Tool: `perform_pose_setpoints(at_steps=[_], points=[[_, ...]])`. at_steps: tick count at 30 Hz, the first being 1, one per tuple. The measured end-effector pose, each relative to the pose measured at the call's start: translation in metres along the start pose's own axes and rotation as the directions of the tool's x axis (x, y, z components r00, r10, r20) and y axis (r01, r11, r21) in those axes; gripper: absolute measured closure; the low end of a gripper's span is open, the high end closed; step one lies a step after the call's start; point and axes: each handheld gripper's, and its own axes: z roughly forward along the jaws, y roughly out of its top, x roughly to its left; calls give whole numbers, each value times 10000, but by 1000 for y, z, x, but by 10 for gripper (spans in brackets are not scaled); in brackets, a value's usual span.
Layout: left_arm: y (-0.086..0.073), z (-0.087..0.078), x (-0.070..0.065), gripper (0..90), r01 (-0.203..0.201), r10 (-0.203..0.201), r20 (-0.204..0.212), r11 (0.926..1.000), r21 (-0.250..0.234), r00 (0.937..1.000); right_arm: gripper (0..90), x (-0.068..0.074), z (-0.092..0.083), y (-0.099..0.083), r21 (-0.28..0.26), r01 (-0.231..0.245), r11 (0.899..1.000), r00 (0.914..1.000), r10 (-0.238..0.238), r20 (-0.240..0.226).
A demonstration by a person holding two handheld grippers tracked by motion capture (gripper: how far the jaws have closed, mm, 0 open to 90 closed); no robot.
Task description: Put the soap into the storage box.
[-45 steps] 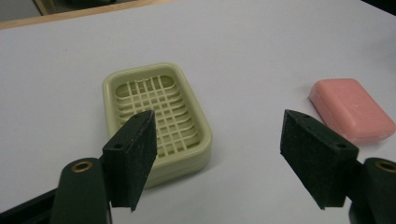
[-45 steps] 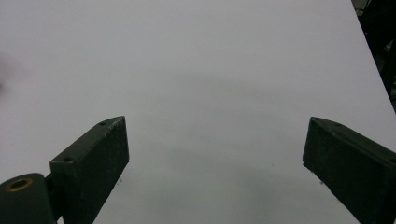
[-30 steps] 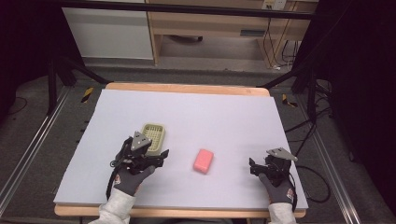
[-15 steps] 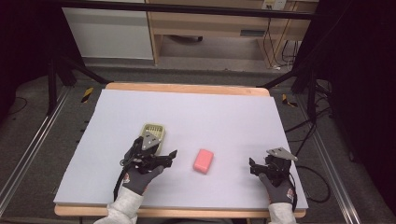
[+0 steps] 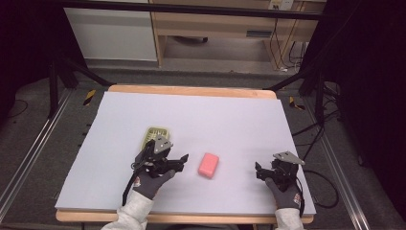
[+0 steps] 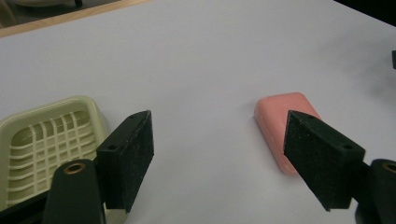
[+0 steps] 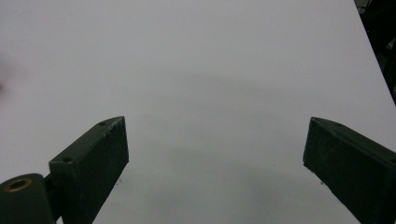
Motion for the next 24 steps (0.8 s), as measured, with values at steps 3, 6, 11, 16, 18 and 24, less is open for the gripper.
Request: perform_pose_setpoints(at_steps=[3, 6, 11, 16, 18, 24], points=[[1, 3, -2, 239, -84, 84, 26, 9999, 58, 10000, 71, 0, 0, 0, -9, 0, 10000, 10000, 0, 4], [2, 5, -5, 239, -132, 131, 79, 9999, 60, 9999, 71, 0, 0, 0, -14, -2, 10000, 10000, 2, 4], [4, 9, -8, 238, -195, 194, 129, 9998, 71, 9997, 71, 0, 0, 0, -16, 0, 10000, 10000, 0, 1], [6, 14, -15, 236, -279, 276, 243, 9995, 139, 9993, 71, 0, -1, 0, -26, -65, 10000, 10000, 65, -5], [6, 15, -16, 235, -318, 315, 273, 9994, 135, 9991, 71, 0, 0, 0, -34, -45, 10000, 10000, 45, -4], [9, 23, -24, 232, -450, 441, 408, 9988, 212, 9982, 71, 0, 0, 0, -38, -79, 10000, 10000, 79, 7]])
